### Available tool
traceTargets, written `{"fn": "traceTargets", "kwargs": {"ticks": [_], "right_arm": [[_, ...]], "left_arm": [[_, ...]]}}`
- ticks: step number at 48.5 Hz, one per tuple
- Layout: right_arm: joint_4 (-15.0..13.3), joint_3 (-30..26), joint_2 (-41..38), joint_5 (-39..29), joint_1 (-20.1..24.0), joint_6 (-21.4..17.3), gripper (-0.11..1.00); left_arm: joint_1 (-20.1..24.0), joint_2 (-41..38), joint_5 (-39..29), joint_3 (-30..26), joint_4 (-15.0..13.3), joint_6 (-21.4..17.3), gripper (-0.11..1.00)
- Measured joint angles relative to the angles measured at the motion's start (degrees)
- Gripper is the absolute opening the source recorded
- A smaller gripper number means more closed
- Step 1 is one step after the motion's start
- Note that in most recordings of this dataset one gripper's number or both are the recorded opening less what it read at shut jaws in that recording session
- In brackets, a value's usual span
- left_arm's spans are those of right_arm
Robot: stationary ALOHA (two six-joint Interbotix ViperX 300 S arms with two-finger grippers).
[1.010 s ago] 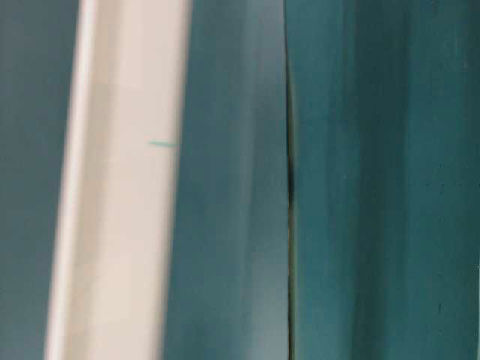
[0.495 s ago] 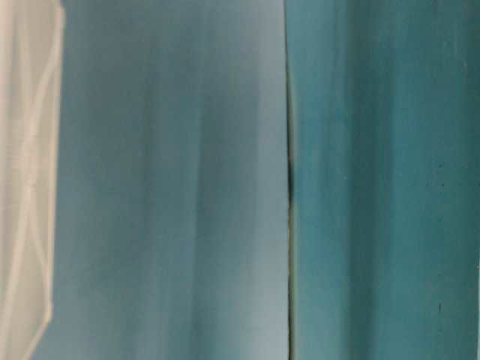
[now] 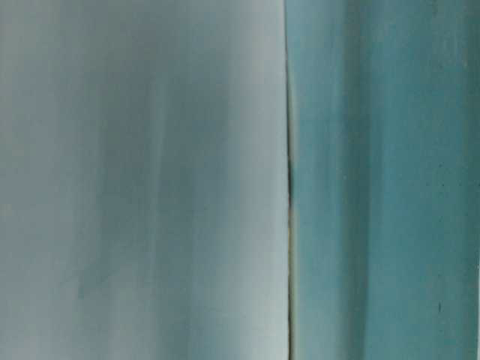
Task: Lift the white case with both hands.
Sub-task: 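Hold the tray raised between both grippers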
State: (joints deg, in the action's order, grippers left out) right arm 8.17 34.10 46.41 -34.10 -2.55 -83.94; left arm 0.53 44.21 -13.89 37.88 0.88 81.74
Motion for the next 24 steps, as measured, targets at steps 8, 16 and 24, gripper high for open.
{"fn": "traceTargets", "kwargs": {"ticks": [8,16,24], "right_arm": [[0.0,-0.2,0.1,0.0,0.0,0.0,0.1],[0.0,-0.2,0.1,0.0,0.0,0.1,0.1],[0.0,-0.2,0.2,0.0,0.0,0.1,0.1]], "left_arm": [[0.0,-0.1,-0.5,-0.2,0.0,-0.1,0.07],[0.0,-0.3,-0.5,-0.4,0.0,-0.1,0.07],[0.0,-0.4,-0.5,-0.4,0.0,0.0,0.07]]}}
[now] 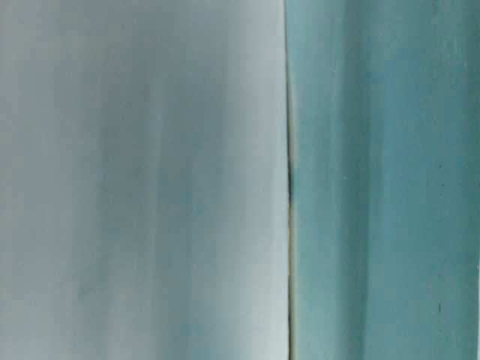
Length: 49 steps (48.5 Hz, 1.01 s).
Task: Lift the white case with both hands.
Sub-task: 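Hold the tray raised between both grippers, then lower the tray back onto the table with both grippers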
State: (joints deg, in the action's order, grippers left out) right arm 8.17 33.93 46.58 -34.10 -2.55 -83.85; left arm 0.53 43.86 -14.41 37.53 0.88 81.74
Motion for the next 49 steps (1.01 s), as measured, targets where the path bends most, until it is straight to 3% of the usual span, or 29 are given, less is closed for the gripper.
{"fn": "traceTargets", "kwargs": {"ticks": [10,20,49], "right_arm": [[0.0,1.1,0.0,-0.3,0.0,0.9,0.1],[0.0,6.1,-1.7,0.0,0.0,4.6,0.1],[0.0,21.4,-8.4,15.5,0.3,6.2,0.1]], "left_arm": [[0.1,-0.9,-0.1,0.4,0.1,-0.1,0.07],[0.2,-2.8,-0.2,4.9,0.2,0.0,0.07],[2.7,-6.0,2.1,19.0,0.2,0.0,0.06]]}}
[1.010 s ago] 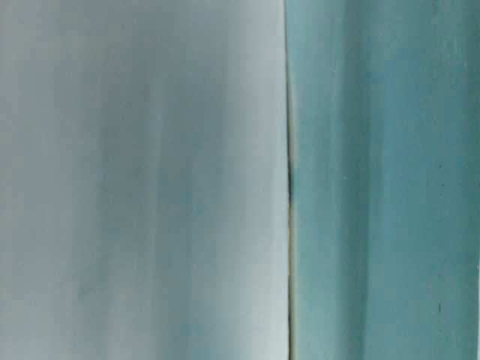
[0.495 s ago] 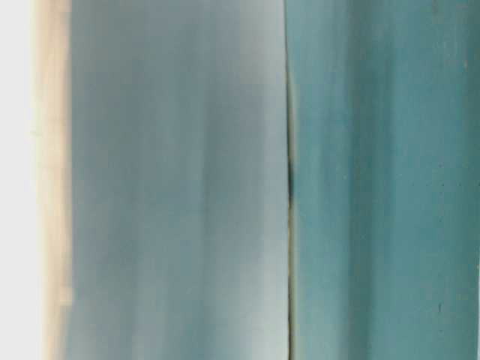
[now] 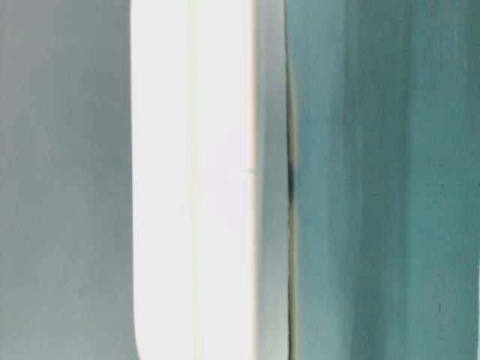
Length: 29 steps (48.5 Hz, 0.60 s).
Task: Lift the white case with both hands.
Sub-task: 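Lower the tray back onto the table with both grippers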
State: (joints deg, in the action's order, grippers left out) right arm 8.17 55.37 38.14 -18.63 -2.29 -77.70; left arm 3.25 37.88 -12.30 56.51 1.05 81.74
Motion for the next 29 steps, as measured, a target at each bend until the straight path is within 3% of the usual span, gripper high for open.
{"fn": "traceTargets", "kwargs": {"ticks": [29], "right_arm": [[0.1,4.1,-9.3,5.4,0.0,2.0,0.1]], "left_arm": [[0.2,-9.8,4.8,4.9,0.0,0.0,0.05]]}}
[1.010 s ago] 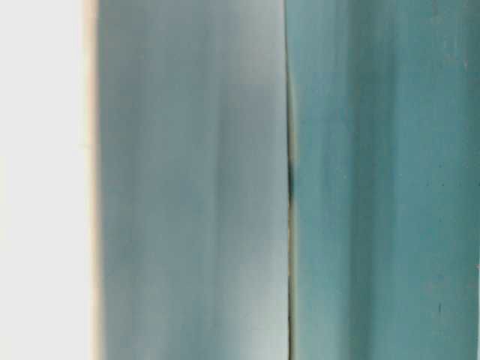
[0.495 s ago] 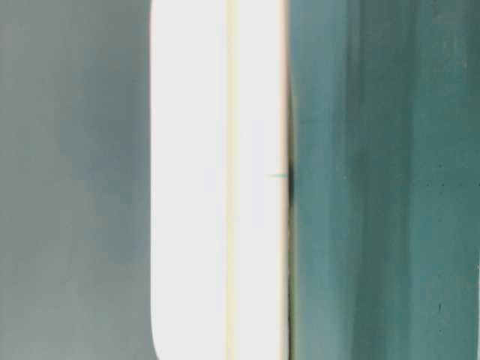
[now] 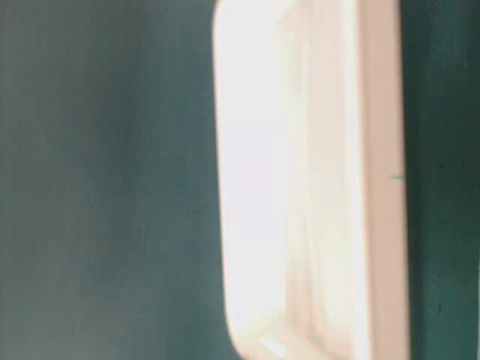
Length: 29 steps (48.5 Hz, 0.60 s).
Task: Lift the white case with both hands.
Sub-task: 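Lower the tray back onto the table with both grippers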
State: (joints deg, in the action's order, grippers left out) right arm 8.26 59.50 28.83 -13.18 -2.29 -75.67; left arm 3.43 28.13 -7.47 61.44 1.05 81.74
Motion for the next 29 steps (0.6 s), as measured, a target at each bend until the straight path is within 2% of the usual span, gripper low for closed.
{"fn": "traceTargets", "kwargs": {"ticks": [15,29], "right_arm": [[0.0,1.0,-6.1,2.3,-0.1,1.1,0.1],[-0.1,1.0,-9.2,3.0,-0.1,1.7,0.1]], "left_arm": [[0.0,-7.9,4.2,0.4,0.0,0.0,0.05],[-1.1,-12.8,4.7,0.1,0.0,0.0,0.05]]}}
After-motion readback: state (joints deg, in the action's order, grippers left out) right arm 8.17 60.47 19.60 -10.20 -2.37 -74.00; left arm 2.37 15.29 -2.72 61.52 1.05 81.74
